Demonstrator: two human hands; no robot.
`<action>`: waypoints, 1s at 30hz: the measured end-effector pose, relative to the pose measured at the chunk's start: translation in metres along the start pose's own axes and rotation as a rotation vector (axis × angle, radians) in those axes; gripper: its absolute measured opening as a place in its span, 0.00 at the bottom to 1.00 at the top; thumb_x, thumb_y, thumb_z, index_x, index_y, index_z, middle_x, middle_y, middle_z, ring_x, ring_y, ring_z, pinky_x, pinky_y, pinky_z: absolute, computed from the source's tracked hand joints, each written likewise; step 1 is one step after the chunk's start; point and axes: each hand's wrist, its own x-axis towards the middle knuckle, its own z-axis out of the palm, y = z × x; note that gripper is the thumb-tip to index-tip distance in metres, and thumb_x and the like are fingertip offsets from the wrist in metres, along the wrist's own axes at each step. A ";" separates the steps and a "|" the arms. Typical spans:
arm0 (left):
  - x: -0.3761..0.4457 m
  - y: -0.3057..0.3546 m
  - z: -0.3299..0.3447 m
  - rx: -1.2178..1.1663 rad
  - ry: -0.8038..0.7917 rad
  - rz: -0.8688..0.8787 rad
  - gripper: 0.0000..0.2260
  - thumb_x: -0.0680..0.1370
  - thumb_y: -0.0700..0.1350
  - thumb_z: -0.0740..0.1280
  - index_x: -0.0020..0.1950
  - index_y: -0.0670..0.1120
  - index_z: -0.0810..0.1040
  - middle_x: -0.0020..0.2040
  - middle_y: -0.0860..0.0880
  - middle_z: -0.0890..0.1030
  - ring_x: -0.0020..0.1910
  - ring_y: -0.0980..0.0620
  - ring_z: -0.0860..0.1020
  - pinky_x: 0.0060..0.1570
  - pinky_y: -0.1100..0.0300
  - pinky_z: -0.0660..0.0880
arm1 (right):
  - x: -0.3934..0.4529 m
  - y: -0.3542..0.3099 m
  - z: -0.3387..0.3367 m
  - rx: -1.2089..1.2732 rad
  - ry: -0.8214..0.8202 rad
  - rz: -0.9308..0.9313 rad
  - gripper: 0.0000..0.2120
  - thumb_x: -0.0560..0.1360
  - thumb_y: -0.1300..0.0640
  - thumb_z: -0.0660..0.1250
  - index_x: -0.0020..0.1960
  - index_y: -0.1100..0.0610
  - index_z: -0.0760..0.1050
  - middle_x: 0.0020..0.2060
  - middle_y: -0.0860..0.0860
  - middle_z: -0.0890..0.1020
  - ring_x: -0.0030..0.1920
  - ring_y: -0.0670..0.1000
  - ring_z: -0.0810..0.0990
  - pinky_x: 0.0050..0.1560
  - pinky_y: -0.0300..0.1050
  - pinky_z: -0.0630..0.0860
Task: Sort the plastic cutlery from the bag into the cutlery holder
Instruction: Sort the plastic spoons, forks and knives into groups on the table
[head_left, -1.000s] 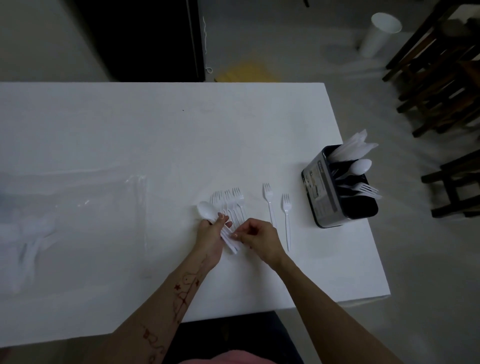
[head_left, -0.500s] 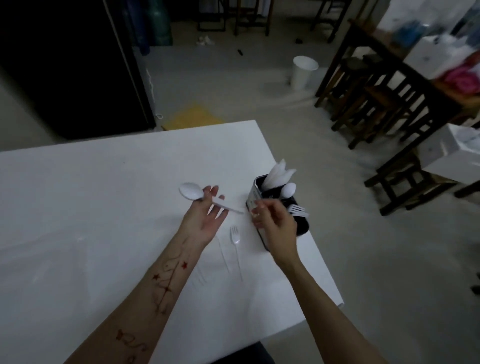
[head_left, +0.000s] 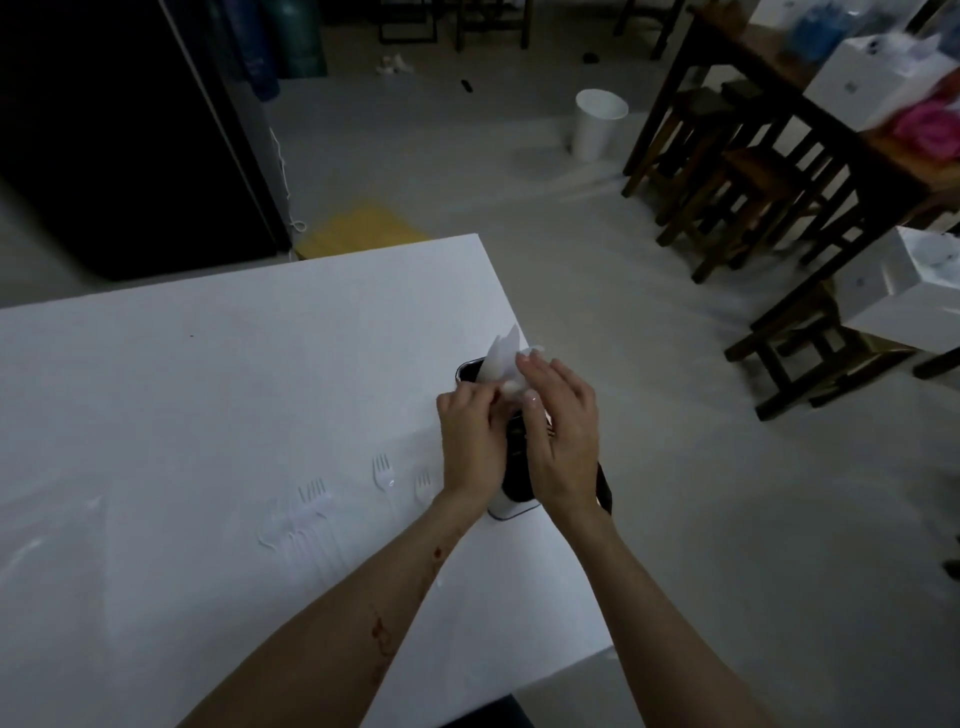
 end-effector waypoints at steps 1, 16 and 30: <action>-0.002 -0.001 0.002 0.028 0.001 0.015 0.07 0.79 0.45 0.60 0.43 0.54 0.74 0.44 0.50 0.77 0.50 0.47 0.72 0.52 0.77 0.62 | -0.002 0.006 0.003 -0.044 -0.038 -0.014 0.19 0.83 0.50 0.53 0.69 0.51 0.74 0.68 0.49 0.76 0.71 0.51 0.70 0.71 0.48 0.65; -0.052 -0.056 -0.063 -0.047 0.139 -0.124 0.16 0.83 0.41 0.55 0.69 0.47 0.72 0.67 0.53 0.72 0.66 0.62 0.69 0.67 0.69 0.63 | -0.030 -0.023 0.044 -0.074 -0.040 -0.204 0.14 0.76 0.66 0.62 0.60 0.61 0.78 0.54 0.54 0.82 0.56 0.52 0.77 0.59 0.44 0.73; -0.109 -0.114 -0.125 -0.072 0.043 -0.468 0.13 0.82 0.42 0.57 0.63 0.43 0.76 0.60 0.50 0.79 0.58 0.56 0.75 0.56 0.71 0.65 | -0.120 -0.013 0.102 -0.483 -0.649 0.522 0.09 0.82 0.53 0.58 0.55 0.58 0.70 0.53 0.56 0.77 0.51 0.57 0.79 0.48 0.50 0.76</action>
